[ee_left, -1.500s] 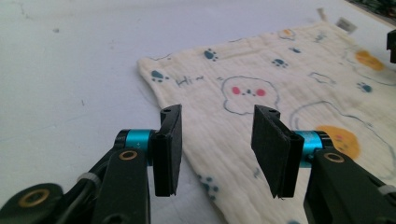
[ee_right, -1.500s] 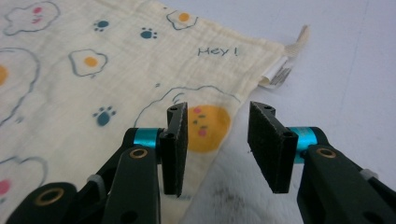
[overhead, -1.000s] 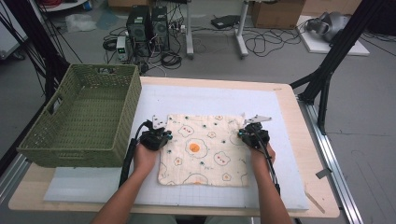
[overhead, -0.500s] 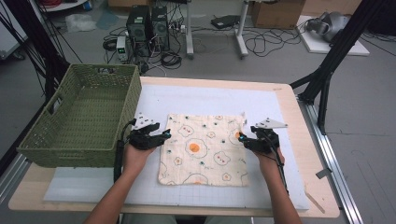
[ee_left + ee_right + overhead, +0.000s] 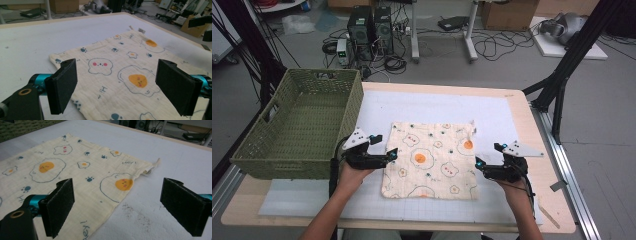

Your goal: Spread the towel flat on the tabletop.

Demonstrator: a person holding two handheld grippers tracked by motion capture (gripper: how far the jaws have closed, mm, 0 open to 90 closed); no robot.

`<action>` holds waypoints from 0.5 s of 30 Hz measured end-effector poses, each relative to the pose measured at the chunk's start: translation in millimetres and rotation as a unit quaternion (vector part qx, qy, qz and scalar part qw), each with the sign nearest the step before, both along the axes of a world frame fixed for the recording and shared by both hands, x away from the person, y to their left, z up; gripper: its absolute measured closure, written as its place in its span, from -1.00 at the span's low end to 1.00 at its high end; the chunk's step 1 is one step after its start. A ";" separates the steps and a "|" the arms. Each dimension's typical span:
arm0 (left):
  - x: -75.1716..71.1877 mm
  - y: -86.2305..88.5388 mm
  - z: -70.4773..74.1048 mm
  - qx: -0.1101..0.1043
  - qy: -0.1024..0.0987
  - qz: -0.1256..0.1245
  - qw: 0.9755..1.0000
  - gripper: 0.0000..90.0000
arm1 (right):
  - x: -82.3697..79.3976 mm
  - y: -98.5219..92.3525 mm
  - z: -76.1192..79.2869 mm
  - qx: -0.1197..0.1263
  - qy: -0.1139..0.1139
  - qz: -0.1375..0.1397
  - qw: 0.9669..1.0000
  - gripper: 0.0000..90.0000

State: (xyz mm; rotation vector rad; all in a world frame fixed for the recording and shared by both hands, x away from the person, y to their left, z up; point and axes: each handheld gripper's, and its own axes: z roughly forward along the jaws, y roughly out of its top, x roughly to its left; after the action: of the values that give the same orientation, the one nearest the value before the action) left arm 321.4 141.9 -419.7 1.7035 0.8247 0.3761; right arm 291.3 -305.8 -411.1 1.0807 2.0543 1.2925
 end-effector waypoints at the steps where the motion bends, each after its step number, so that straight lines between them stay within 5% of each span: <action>1: -0.2 1.3 -0.2 0.001 0.001 -0.001 1.000 -0.58 | -2.1 -0.5 -1.2 -0.005 -0.004 0.001 1.000 -0.74; 4: -0.6 4.1 -2.1 0.000 0.002 0.003 1.000 -0.59 | -7.2 -0.3 -3.7 -0.027 -0.006 0.001 1.000 -0.74; 15: 0.9 5.2 -6.4 0.002 0.013 0.008 1.000 -0.58 | -3.1 -4.4 -6.8 -0.022 -0.002 -0.012 1.000 -0.74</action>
State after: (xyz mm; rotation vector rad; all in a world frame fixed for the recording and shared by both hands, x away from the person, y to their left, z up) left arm 322.4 147.0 -426.0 1.7102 0.8565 0.3681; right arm 288.2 -310.2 -417.9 1.0806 2.0508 1.2308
